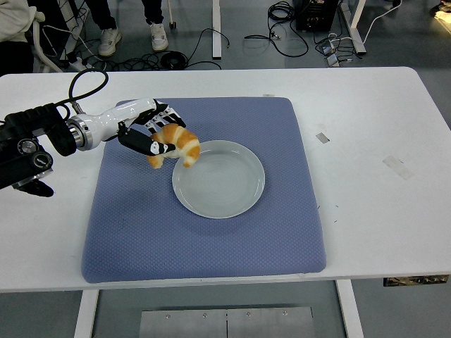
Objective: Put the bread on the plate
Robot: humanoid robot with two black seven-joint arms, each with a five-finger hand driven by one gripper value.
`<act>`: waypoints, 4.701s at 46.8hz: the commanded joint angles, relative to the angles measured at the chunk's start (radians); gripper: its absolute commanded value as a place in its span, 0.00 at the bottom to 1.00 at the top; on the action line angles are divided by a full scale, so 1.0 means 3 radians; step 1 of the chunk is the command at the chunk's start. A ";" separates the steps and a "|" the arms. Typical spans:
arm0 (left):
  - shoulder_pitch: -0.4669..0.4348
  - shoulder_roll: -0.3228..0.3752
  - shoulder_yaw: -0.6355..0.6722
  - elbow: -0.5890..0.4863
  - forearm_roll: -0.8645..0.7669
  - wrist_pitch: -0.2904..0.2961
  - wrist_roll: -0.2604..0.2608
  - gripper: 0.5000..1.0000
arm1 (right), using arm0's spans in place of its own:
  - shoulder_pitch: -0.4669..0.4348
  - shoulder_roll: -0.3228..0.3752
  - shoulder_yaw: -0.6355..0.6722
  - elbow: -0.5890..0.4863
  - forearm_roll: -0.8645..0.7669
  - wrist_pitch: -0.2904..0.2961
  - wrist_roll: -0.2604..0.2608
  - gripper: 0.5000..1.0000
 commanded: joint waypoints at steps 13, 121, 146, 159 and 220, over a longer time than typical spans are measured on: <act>-0.0012 -0.0480 0.0024 0.0185 0.0050 0.0000 0.0000 0.00 | 0.0000 0.0000 0.0000 -0.0003 0.0000 -0.0001 0.0000 1.00; -0.0303 -0.0547 -0.0544 0.0579 -0.1636 -0.0046 0.0010 0.96 | 0.0000 0.0000 0.0000 -0.0003 0.0000 -0.0001 0.0000 1.00; 0.0060 -0.0470 -0.1316 0.1187 -0.1985 -0.0143 0.0000 0.96 | 0.0000 0.0000 0.0000 0.0002 0.0000 -0.0001 0.0000 1.00; 0.0065 -0.0618 -0.1577 0.1724 -0.2440 -0.0588 0.0000 0.96 | 0.0015 0.0000 0.0005 0.0017 0.0000 -0.0001 0.0000 1.00; 0.0673 -0.1308 -0.2477 0.2619 -0.2747 -0.1120 -0.0087 0.96 | 0.0035 0.0000 -0.0005 -0.0008 0.0000 -0.0006 0.0000 1.00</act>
